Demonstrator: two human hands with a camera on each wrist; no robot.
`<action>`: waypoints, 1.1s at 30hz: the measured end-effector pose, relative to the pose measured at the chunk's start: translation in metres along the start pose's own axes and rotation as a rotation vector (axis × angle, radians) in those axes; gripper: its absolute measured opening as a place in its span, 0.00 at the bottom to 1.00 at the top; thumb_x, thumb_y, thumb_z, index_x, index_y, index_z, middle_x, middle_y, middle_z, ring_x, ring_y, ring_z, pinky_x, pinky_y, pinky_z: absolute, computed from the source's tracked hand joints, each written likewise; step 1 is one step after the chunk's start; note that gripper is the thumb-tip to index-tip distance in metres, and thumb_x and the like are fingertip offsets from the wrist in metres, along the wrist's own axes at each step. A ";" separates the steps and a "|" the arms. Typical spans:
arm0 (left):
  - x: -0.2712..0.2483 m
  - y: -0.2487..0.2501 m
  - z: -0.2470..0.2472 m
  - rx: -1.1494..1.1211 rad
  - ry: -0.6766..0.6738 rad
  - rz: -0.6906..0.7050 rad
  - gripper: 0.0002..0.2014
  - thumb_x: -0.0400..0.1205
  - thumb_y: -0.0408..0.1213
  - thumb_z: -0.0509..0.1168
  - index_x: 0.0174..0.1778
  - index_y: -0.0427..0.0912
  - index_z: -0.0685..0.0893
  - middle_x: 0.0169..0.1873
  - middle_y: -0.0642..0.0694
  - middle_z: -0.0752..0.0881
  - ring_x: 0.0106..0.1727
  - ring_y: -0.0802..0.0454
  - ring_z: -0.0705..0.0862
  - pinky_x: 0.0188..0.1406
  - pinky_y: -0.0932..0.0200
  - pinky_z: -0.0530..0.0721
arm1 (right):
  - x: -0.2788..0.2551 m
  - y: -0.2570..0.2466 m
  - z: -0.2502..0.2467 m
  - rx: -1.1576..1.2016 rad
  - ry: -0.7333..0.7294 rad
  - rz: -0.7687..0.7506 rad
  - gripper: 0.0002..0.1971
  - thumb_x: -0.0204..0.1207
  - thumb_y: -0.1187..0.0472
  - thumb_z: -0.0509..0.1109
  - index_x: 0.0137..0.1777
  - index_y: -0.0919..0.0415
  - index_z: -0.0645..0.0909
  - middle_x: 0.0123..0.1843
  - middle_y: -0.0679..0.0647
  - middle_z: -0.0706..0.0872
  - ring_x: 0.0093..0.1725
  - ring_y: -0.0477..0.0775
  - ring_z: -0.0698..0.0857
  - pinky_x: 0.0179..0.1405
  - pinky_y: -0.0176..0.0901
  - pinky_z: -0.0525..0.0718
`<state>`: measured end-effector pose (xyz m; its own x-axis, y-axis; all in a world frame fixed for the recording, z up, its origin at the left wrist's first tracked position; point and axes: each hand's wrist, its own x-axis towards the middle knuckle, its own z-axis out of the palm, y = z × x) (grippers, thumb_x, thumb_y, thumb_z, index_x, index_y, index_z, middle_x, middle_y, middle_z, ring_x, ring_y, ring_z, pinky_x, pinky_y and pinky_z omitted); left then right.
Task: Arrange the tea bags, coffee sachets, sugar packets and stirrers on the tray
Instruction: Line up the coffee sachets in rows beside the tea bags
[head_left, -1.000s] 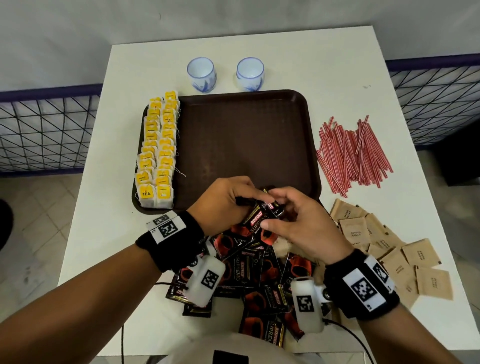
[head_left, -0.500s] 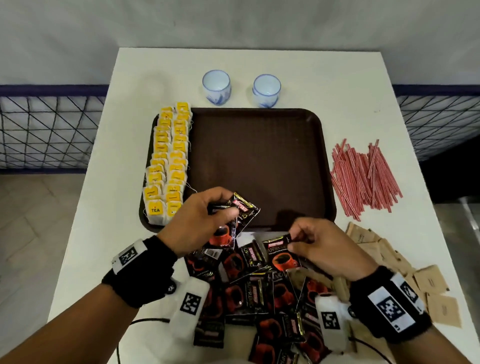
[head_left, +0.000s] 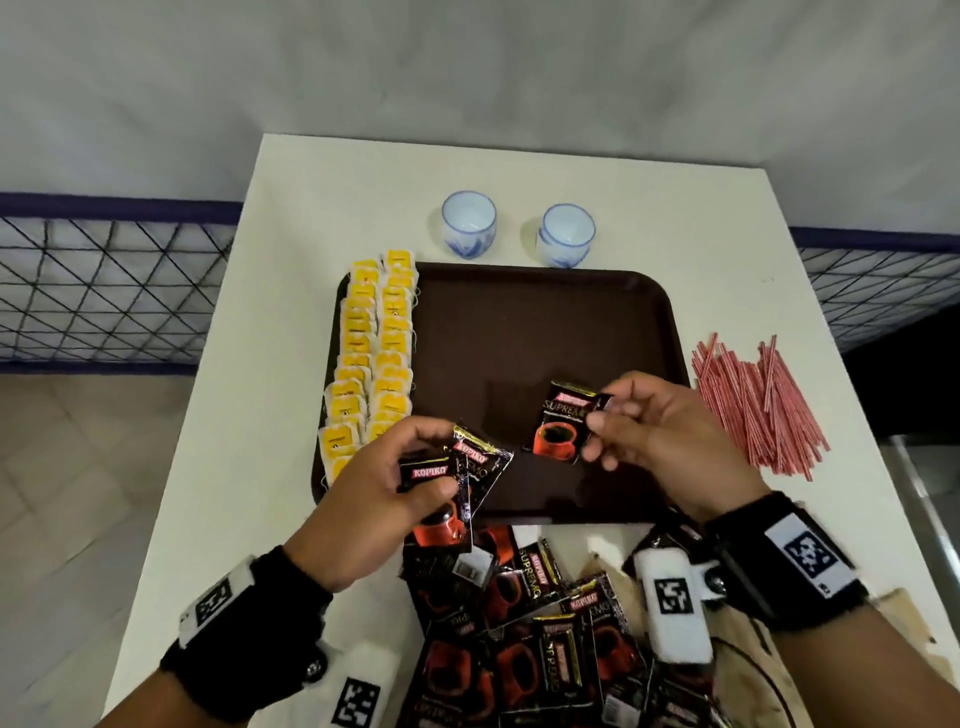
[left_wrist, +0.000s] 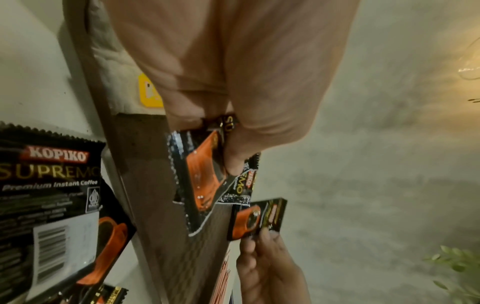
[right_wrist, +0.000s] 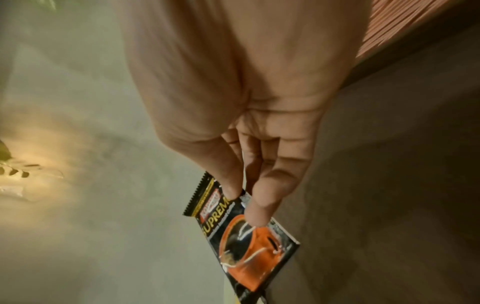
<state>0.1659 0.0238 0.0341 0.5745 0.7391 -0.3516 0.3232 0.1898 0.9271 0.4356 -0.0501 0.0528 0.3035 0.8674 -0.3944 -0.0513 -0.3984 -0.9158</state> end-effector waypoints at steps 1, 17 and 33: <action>-0.001 0.000 -0.001 0.000 0.012 0.000 0.19 0.80 0.26 0.71 0.63 0.51 0.83 0.53 0.61 0.90 0.55 0.64 0.88 0.49 0.71 0.83 | 0.014 -0.004 0.005 -0.007 0.002 -0.014 0.06 0.77 0.77 0.70 0.45 0.67 0.79 0.31 0.59 0.83 0.31 0.58 0.87 0.26 0.41 0.83; 0.020 -0.017 -0.079 -0.175 0.288 -0.128 0.12 0.80 0.26 0.72 0.44 0.50 0.91 0.40 0.41 0.92 0.39 0.45 0.89 0.39 0.46 0.91 | 0.185 -0.046 0.079 -0.307 0.046 -0.019 0.09 0.80 0.73 0.69 0.39 0.61 0.79 0.32 0.57 0.84 0.26 0.51 0.86 0.23 0.39 0.82; 0.013 -0.053 -0.100 -0.168 0.315 -0.270 0.08 0.82 0.28 0.70 0.46 0.45 0.92 0.41 0.38 0.92 0.41 0.44 0.90 0.49 0.39 0.90 | 0.209 -0.023 0.077 -0.322 0.139 0.002 0.12 0.78 0.69 0.72 0.34 0.57 0.80 0.41 0.54 0.84 0.40 0.52 0.84 0.33 0.38 0.86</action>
<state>0.0813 0.0880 -0.0071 0.2207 0.8045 -0.5515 0.2883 0.4863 0.8249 0.4275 0.1635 -0.0140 0.4314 0.8265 -0.3617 0.2442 -0.4929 -0.8351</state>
